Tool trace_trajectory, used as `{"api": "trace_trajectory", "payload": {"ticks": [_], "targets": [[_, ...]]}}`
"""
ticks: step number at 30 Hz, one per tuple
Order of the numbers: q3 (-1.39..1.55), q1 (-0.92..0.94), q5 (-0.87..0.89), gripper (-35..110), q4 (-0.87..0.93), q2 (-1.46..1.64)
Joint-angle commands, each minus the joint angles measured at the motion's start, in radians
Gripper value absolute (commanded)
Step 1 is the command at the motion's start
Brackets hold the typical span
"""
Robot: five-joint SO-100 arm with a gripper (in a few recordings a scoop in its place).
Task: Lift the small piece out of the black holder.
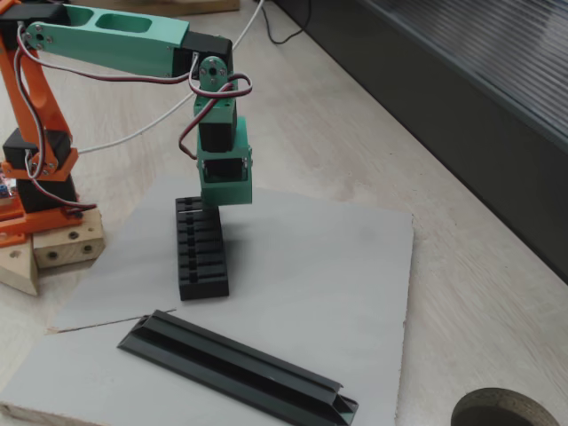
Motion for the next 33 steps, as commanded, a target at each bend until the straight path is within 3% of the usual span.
{"api": "trace_trajectory", "payload": {"ticks": [1,9,33], "targets": [[-0.002,-0.014,0.009,3,0.018,0.074],[-0.005,0.081,0.009,3,0.018,0.078],[-0.005,0.092,0.011,3,0.015,0.281]]}}
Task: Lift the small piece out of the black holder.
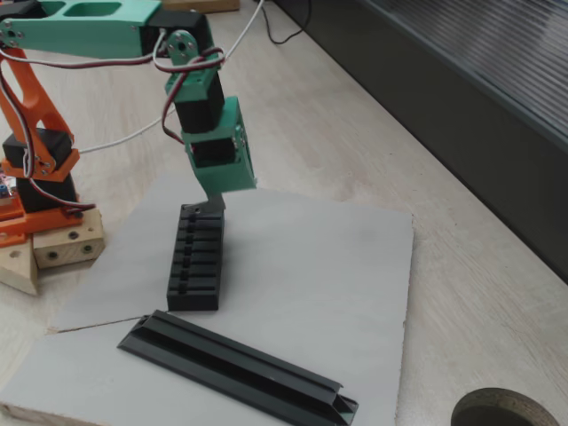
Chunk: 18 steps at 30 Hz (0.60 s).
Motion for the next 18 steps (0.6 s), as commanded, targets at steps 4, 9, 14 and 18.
{"api": "trace_trajectory", "payload": {"ticks": [4,9,14,18], "targets": [[-0.005,0.104,0.009,3,0.005,0.189],[-0.006,0.207,0.009,3,0.003,0.339],[-0.006,0.298,0.009,3,0.002,0.446],[-0.006,0.345,0.009,3,0.002,0.512]]}}
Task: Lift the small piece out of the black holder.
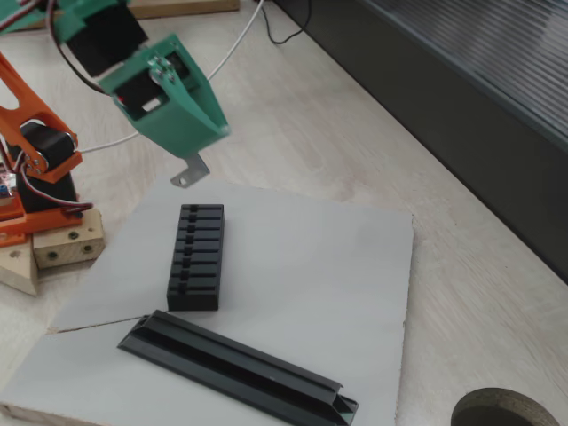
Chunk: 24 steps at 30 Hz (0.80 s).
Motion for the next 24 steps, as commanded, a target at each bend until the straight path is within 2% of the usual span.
{"api": "trace_trajectory", "payload": {"ticks": [1,17,24], "targets": [[-0.006,0.037,0.009,3,0.002,0.086],[-0.006,0.041,0.009,3,0.002,0.138],[-0.152,0.041,0.009,3,0.002,0.135]]}}
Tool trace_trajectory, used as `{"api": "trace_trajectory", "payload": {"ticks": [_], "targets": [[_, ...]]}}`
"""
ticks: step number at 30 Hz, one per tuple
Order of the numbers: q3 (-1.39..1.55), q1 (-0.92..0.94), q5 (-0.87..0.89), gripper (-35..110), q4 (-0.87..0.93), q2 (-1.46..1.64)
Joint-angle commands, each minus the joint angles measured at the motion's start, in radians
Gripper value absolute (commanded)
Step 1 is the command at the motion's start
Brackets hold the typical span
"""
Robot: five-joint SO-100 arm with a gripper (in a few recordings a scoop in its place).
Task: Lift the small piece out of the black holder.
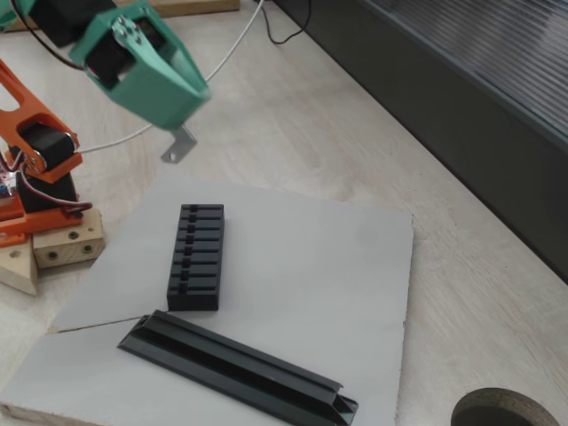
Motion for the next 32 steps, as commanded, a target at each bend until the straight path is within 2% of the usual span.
{"api": "trace_trajectory", "payload": {"ticks": [1,32], "targets": [[-0.091,-0.009,0.009,3,0.003,0.025],[-0.084,-0.008,0.009,3,0.008,0.026]]}}
